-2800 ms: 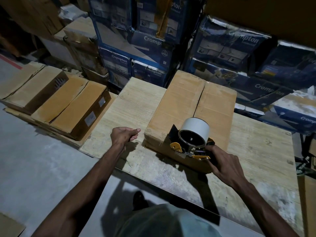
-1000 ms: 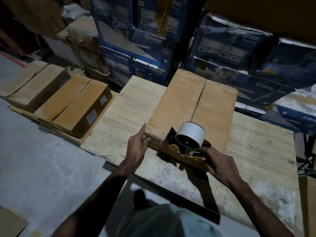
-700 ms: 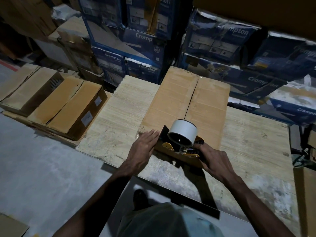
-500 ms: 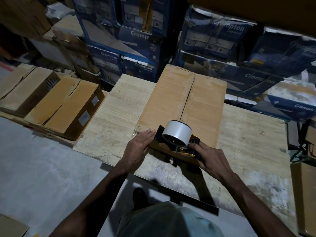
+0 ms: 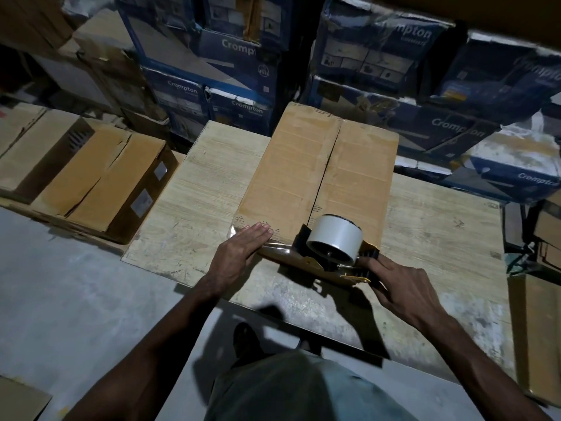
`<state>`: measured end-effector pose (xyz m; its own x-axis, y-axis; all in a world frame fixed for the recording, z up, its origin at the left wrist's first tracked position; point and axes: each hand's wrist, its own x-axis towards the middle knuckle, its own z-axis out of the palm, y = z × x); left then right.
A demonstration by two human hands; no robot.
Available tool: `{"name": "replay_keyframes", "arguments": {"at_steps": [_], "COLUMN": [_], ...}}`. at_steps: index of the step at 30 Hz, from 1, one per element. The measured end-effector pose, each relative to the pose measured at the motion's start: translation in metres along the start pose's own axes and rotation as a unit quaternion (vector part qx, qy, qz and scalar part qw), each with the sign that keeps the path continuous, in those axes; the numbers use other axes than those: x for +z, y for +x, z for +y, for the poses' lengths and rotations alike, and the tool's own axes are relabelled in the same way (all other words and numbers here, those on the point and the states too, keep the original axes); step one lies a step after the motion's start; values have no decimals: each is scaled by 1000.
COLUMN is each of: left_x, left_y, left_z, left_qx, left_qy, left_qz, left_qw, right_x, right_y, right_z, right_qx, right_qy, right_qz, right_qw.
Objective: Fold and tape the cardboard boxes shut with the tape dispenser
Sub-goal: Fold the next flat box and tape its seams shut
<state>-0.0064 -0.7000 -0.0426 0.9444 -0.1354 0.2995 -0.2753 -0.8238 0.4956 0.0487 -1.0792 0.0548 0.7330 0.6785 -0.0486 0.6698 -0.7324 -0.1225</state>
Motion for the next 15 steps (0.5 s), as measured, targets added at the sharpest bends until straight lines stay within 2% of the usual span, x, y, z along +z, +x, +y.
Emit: {"name": "replay_keyframes", "arguments": {"at_steps": [5, 10, 15], "left_x": [0, -1, 1], "left_y": [-1, 0, -3], "left_z": [-1, -1, 6], "left_qx": [-2, -8, -29], "left_qy": [-18, -10, 43], "left_qz": [-1, -11, -31], "left_qw": [1000, 1000, 998], "right_x": [-8, -20, -18], "right_y": [-28, -36, -32], "right_z": [15, 25, 27], "right_qx": [26, 11, -10], "right_qy": [-17, -26, -45], "right_qz": [-1, 16, 16], "right_qw": [1000, 999, 999]}}
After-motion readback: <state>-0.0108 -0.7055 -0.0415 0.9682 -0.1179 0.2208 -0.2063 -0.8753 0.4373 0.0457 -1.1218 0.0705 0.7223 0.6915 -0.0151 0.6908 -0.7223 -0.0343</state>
